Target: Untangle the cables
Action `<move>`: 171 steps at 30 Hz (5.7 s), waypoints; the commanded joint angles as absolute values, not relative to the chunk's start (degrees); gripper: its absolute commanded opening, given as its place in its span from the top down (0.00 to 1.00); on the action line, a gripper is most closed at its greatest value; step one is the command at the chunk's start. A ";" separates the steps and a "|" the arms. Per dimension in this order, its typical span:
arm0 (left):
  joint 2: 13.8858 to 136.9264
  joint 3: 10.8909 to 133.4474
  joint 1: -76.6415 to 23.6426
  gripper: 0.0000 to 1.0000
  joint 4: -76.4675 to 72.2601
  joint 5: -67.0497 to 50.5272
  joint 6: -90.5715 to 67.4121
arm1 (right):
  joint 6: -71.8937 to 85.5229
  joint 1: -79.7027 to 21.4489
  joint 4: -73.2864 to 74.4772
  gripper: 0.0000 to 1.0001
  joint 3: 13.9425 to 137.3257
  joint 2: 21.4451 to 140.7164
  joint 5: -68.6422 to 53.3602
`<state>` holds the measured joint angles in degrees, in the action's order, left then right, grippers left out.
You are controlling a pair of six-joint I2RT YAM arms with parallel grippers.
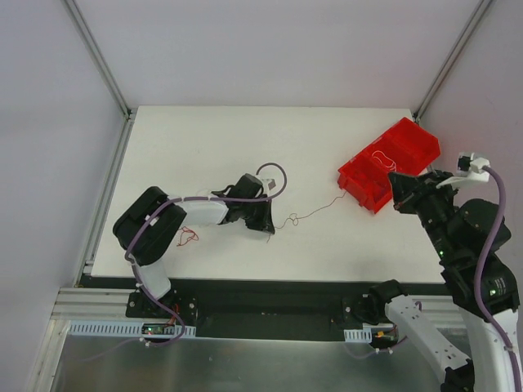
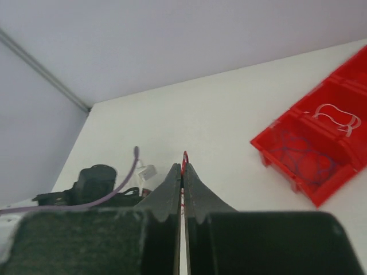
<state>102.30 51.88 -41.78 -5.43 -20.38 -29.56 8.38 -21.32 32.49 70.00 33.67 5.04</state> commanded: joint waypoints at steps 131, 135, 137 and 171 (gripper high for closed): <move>87.01 66.97 -32.17 0.43 17.05 -42.27 -19.86 | -2.55 -29.71 16.26 0.34 54.31 89.72 10.37; 86.84 66.80 -32.08 0.43 17.14 -42.01 -19.60 | -3.51 -29.53 21.35 0.33 58.18 91.50 9.07; 86.66 66.80 -31.99 0.42 17.05 -41.92 -19.51 | -3.78 -29.44 22.93 0.24 56.96 87.73 5.29; 87.28 66.62 -31.55 0.42 16.26 -44.21 -20.21 | -13.45 -42.63 35.42 0.92 58.01 91.50 17.31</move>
